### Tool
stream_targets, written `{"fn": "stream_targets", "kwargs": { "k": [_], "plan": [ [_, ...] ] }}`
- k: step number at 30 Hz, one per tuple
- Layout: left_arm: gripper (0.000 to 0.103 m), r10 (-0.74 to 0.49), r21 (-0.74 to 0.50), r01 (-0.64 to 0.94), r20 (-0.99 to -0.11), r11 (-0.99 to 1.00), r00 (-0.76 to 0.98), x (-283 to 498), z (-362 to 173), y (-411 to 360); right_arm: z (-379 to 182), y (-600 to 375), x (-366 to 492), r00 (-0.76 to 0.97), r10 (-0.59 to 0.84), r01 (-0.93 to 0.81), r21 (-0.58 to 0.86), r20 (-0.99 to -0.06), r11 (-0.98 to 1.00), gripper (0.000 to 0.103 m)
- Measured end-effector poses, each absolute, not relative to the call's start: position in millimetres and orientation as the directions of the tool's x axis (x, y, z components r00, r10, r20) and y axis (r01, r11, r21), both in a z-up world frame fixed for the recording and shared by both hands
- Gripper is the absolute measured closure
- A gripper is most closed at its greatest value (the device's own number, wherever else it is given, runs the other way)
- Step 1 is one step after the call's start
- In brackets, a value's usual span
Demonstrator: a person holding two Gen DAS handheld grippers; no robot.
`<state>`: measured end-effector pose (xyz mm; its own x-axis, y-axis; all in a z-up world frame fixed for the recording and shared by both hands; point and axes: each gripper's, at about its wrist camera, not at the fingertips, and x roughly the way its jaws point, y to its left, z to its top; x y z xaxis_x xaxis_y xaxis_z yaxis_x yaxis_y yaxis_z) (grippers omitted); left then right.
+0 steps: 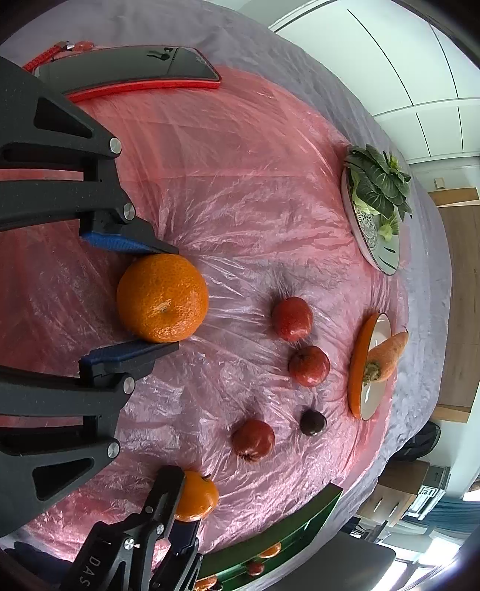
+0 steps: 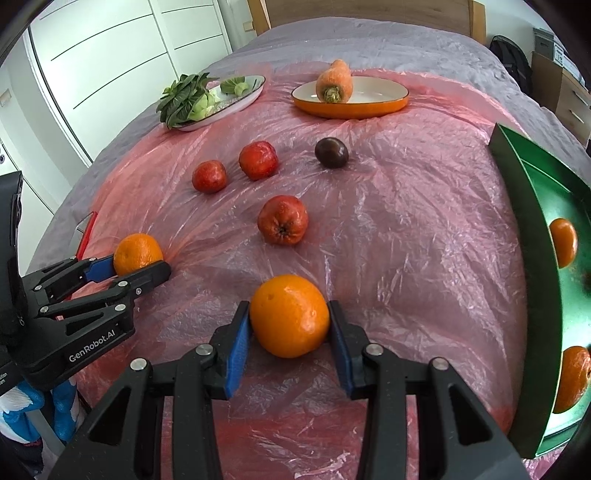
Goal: Organize fruits
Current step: 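Lift both held oranges and carry them over the green tray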
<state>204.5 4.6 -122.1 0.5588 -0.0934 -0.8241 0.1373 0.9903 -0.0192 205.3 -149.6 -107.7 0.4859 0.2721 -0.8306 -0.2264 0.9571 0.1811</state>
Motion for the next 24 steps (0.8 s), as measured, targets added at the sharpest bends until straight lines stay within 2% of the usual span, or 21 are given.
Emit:
{"fn": "stream_targets", "kwargs": {
  "k": [24],
  "plan": [
    [0.066, -0.103, -0.025, 0.135, -0.789, 0.99, 0.606, 173, -71, 1, -54, -160, 172, 0.56, 0.27, -0.223, 0.171, -0.783, 0.96, 0.056]
  ]
}}
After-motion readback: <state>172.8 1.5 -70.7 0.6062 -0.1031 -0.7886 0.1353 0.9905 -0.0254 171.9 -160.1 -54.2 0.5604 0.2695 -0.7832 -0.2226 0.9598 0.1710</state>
